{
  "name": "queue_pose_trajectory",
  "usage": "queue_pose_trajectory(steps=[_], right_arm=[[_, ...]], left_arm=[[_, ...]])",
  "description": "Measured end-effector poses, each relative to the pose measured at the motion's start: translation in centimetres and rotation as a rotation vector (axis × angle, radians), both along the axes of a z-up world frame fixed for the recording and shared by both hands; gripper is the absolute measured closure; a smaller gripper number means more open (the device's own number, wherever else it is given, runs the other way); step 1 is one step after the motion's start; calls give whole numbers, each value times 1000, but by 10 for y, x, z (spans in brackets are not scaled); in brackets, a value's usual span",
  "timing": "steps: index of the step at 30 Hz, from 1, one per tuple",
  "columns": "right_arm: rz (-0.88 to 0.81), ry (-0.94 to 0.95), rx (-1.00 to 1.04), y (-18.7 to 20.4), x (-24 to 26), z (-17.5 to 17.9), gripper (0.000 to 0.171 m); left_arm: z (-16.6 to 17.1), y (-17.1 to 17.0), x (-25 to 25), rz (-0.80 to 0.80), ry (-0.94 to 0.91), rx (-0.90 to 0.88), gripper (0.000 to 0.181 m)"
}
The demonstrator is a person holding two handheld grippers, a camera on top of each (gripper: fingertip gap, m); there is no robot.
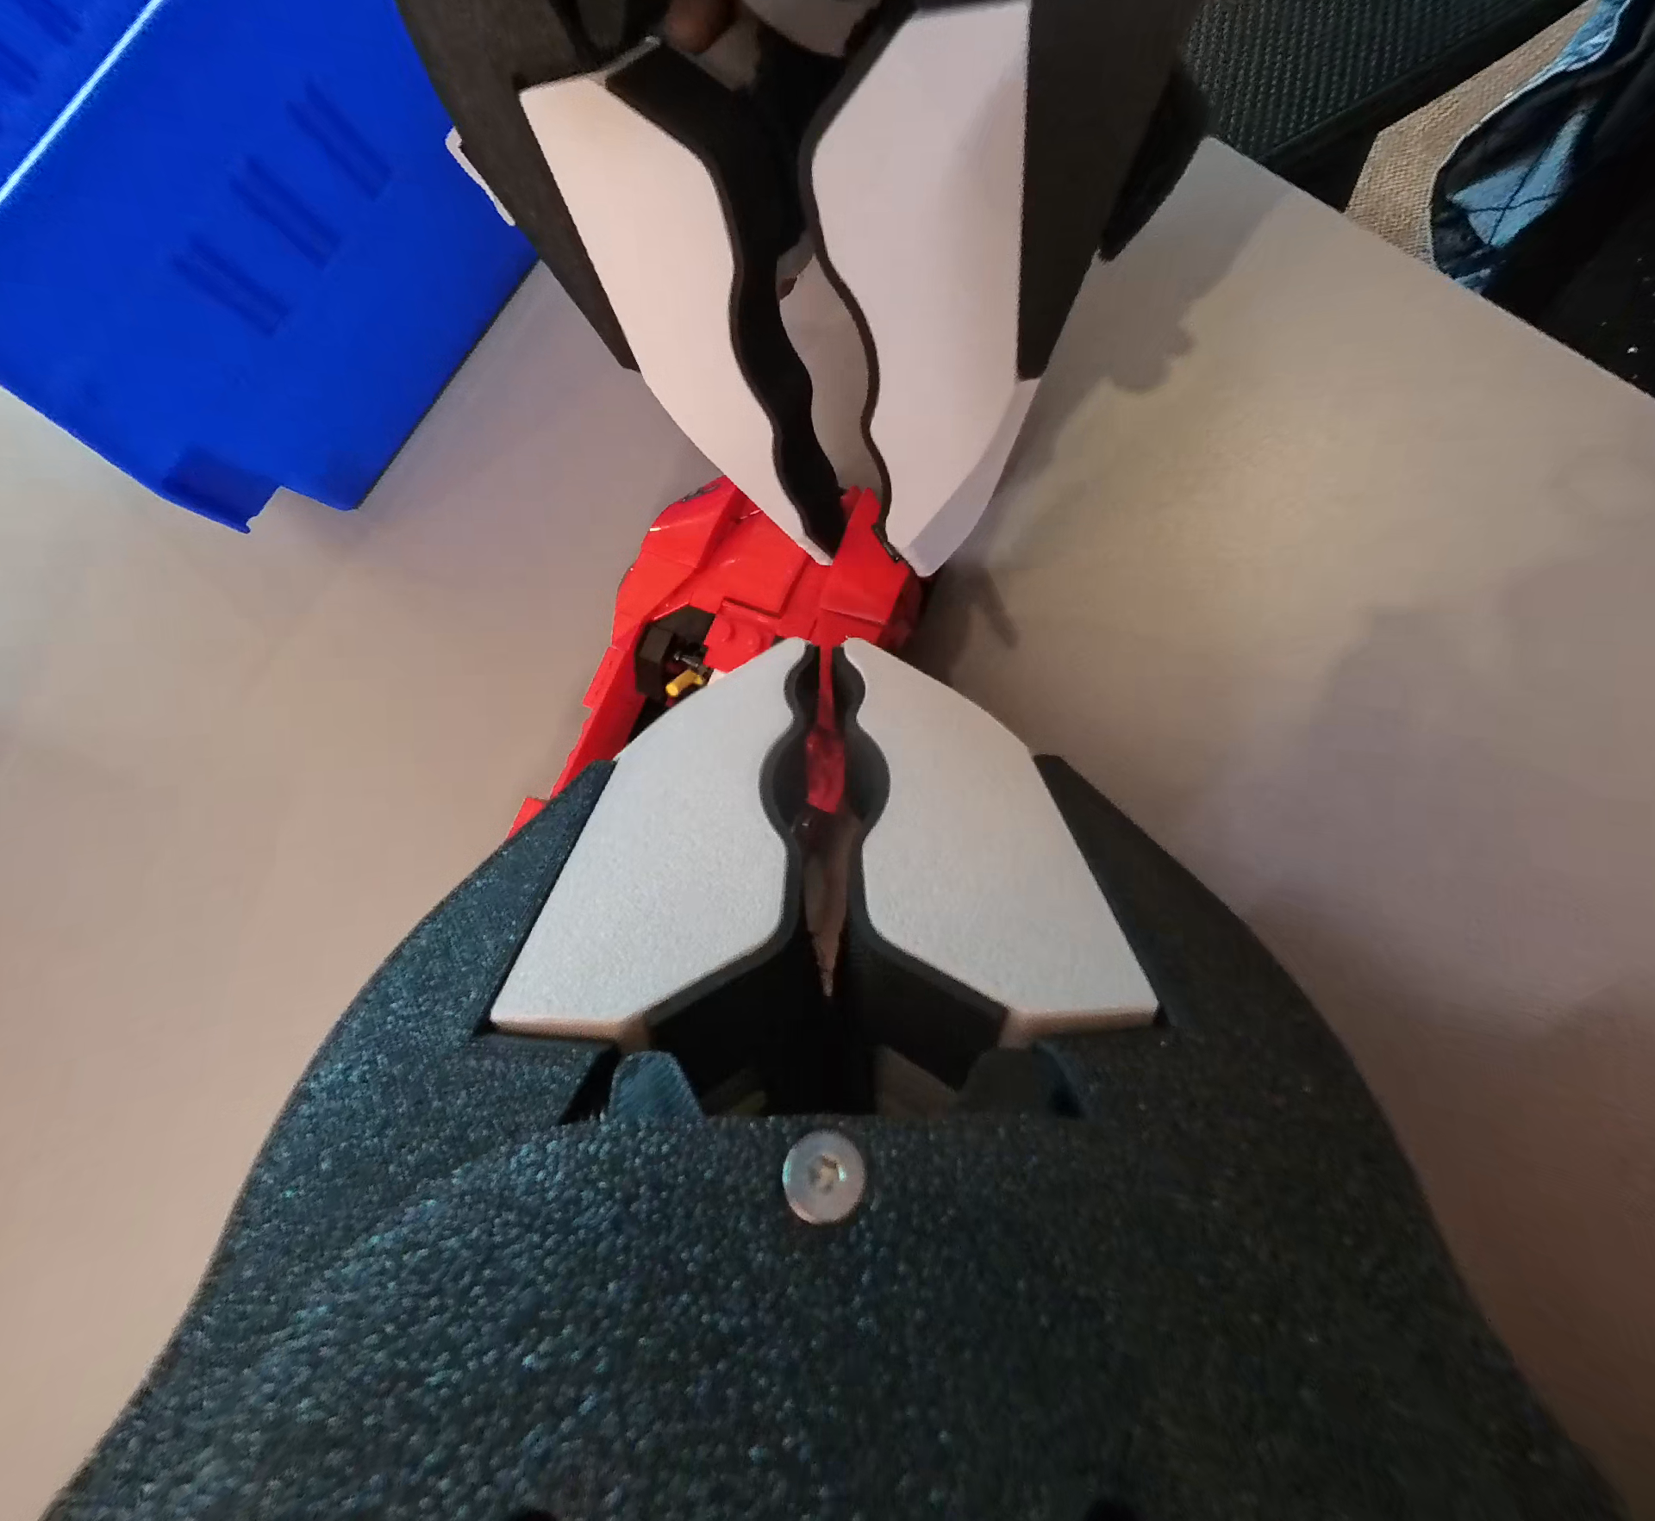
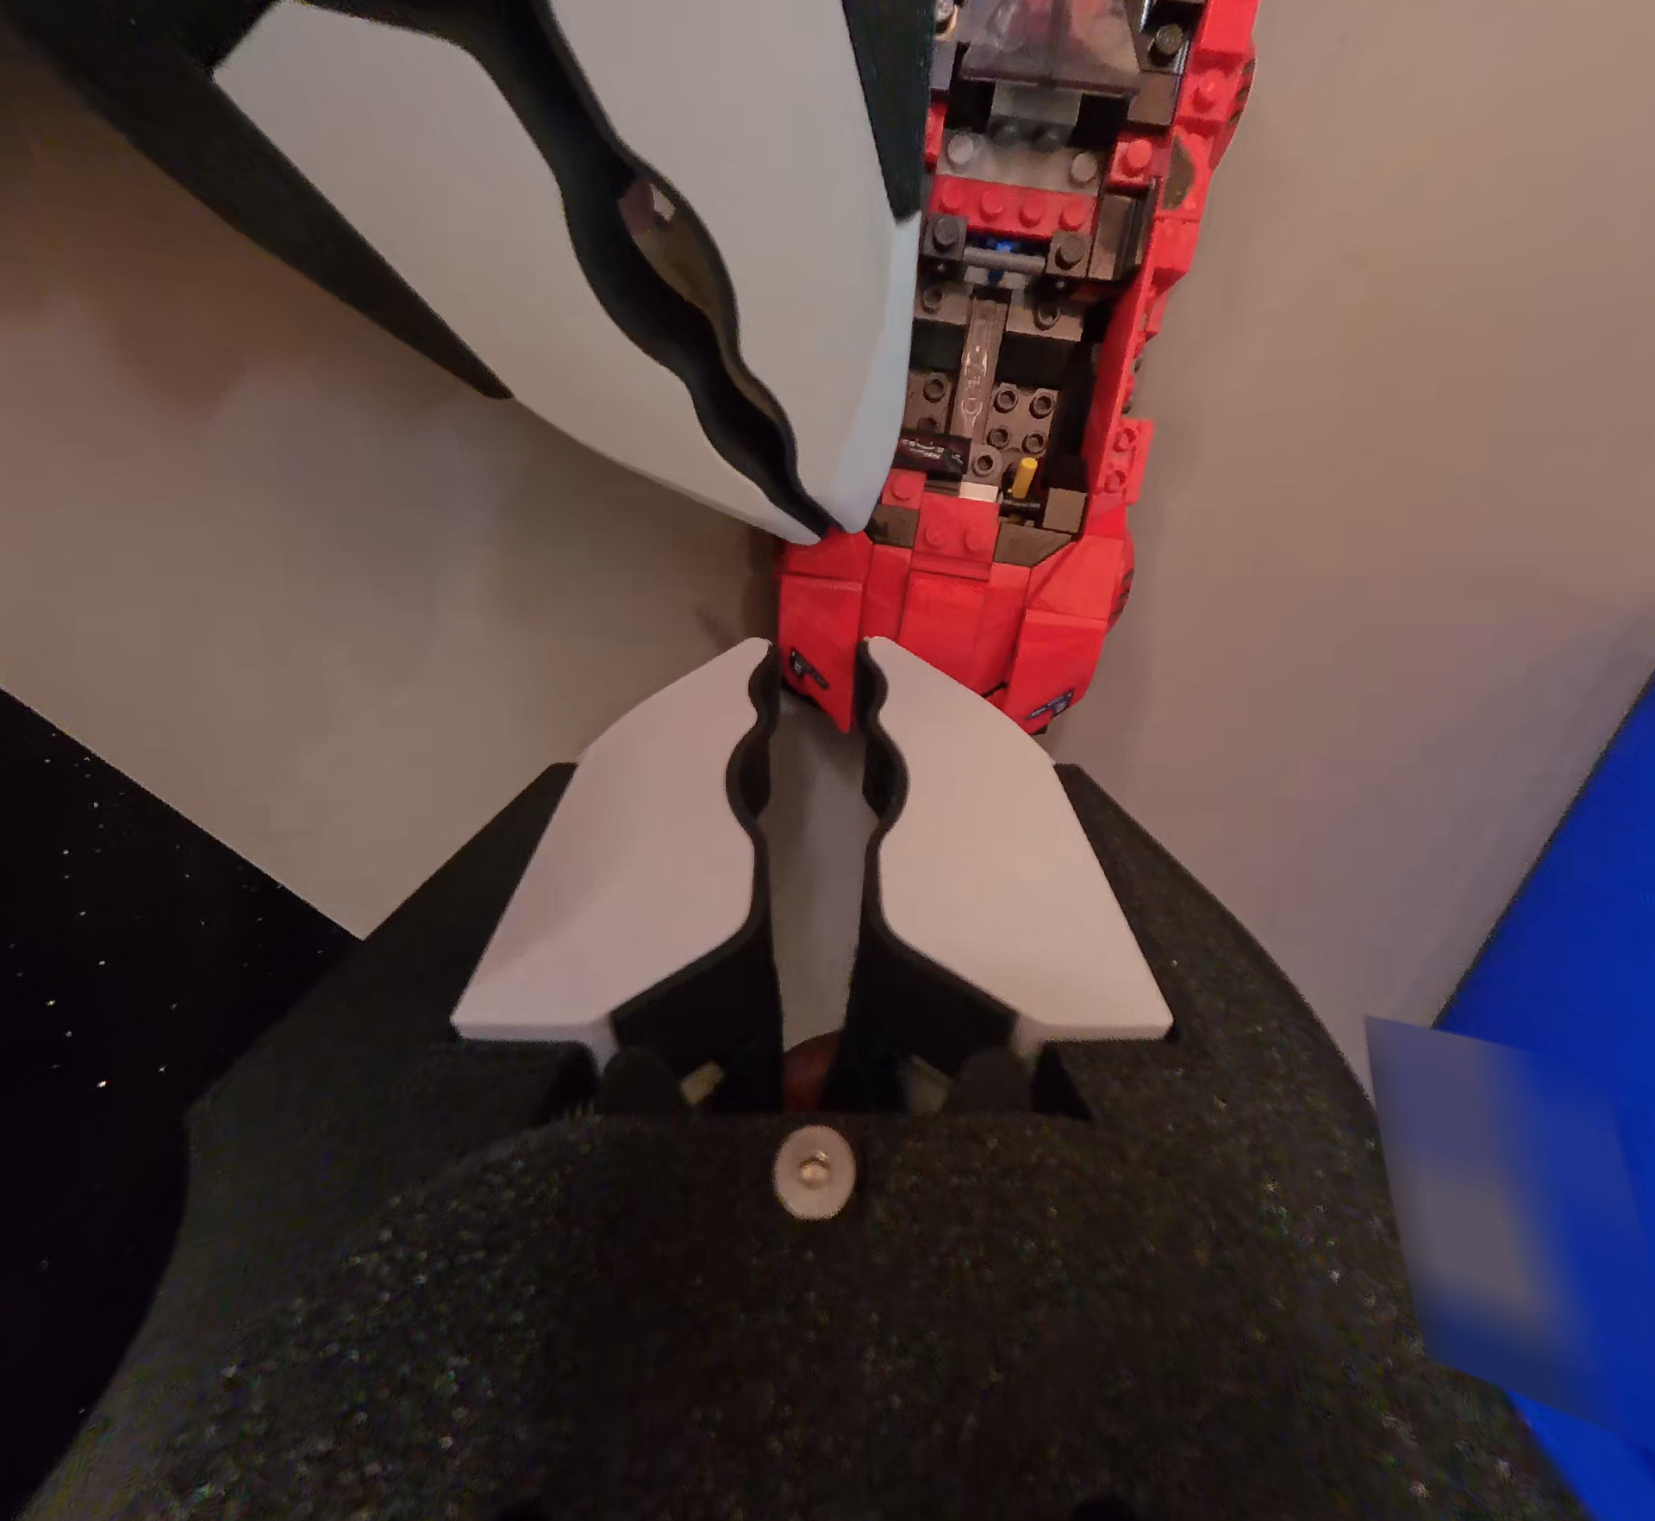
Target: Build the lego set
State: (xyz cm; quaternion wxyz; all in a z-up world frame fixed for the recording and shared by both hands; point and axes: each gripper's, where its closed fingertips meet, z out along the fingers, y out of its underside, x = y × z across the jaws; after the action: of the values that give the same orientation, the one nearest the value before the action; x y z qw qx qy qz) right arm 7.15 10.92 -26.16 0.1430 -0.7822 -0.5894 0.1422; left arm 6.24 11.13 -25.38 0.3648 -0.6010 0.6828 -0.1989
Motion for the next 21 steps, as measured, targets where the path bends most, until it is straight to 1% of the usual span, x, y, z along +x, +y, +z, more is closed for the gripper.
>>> queue_pose_trajectory(steps=[7,13,21], right_arm=[[-38,5,12,0,0,0,156],[-58,9,17,-1,1,-1,156],[-78,16,17,-1,0,-1,156]], left_arm=[[1,0,1,-10,-3,10,179],[10,-4,6,-70,-36,2,179],[1,-4,8,-115,-2,-32,181]])
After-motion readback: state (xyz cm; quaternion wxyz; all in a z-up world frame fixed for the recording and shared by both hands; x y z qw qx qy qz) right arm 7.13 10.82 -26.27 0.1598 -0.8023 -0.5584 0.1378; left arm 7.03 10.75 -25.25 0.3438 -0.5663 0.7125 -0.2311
